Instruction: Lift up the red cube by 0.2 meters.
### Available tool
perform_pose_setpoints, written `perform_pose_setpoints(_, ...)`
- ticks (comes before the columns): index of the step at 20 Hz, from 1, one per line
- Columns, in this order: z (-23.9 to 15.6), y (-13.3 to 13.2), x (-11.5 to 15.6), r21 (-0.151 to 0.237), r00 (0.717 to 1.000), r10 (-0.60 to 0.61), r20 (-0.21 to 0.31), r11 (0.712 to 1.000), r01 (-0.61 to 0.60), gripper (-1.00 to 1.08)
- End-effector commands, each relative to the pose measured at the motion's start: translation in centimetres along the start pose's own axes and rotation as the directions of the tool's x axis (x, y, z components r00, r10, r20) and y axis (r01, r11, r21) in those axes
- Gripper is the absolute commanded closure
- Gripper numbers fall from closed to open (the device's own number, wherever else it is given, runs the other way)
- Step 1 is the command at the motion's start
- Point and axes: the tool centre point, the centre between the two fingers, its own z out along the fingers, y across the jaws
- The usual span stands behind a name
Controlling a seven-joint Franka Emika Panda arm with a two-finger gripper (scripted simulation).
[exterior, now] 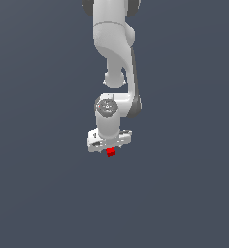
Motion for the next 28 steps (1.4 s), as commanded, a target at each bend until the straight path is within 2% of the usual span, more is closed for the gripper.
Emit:
perform_pose_setpoints(1,1.2,-0.1,0.1,-0.002,0.999,-0.032,0.002,0.999,0.032,-0.92)
perform_pose_setpoints(12,1.9,-0.1,0.2,-0.004,0.999,-0.052,0.004,0.999,0.052,-0.92)
perform_pose_setpoints(13,1.9,-0.1,0.2,-0.004,0.999,-0.052,0.004,0.999,0.052,1.08)
perform_pose_setpoints(28,1.2,-0.1,0.1,-0.004,0.999,-0.052,0.005,0.999,0.052,1.08)
